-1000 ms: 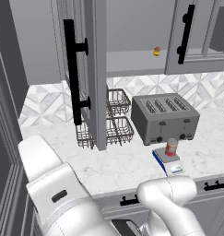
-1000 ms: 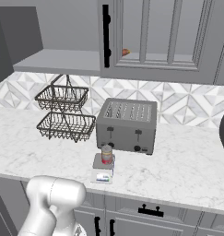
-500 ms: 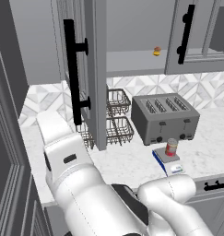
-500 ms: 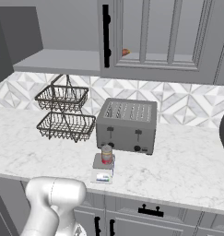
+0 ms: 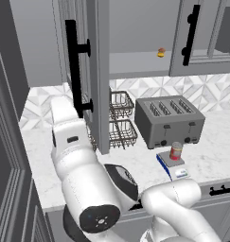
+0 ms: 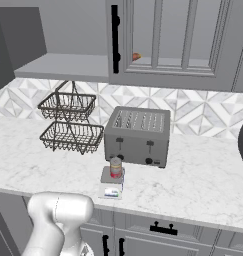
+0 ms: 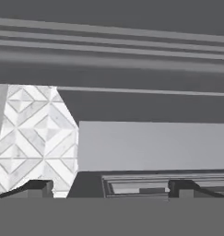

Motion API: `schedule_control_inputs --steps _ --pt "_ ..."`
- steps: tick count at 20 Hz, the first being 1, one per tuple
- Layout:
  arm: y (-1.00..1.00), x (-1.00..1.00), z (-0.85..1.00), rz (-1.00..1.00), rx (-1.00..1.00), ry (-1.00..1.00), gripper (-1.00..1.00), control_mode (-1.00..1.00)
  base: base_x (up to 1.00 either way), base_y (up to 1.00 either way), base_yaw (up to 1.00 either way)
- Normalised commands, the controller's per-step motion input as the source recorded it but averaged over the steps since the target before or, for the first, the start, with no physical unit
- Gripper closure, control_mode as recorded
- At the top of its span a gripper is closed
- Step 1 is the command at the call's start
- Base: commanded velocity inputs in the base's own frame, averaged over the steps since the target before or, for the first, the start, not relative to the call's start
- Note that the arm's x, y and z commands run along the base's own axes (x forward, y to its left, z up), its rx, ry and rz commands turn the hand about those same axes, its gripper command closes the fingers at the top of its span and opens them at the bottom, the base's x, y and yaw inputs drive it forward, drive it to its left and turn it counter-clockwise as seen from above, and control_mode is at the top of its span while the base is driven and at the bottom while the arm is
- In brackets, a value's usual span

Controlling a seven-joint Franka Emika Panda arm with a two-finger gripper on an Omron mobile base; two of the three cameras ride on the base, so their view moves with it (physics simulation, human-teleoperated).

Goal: Pick the canned food and place it on the digital scale for weighing, and close the cabinet.

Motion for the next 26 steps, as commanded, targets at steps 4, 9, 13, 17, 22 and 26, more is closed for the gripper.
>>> schedule_control_inputs --steps 4,9,13,17,22,26 --pt "-0.08 0.64 0.00 -0.27 0.06 0.00 -1.00 -1.00 0.00 0.00 0.00" --pt "-0.41 0.35 0.00 -0.24 0.11 0.02 -1.00 -1.00 0.00 0.00 0.00" --pt "-0.83 0.35 0.00 -0.16 0.22 0.03 -1.00 -1.00 0.00 0.00 0.00" --pt "-1.00 0.29 0.00 -0.11 0.31 0.04 -1.00 -1.00 0.00 0.00 0.00" --pt "-1.00 0.66 0.00 -0.07 0.32 0.05 -1.00 -1.00 0.00 0.00 0.00" --pt "-0.89 0.90 0.00 0.00 0.29 0.07 -1.00 -1.00 0.00 0.00 0.00"
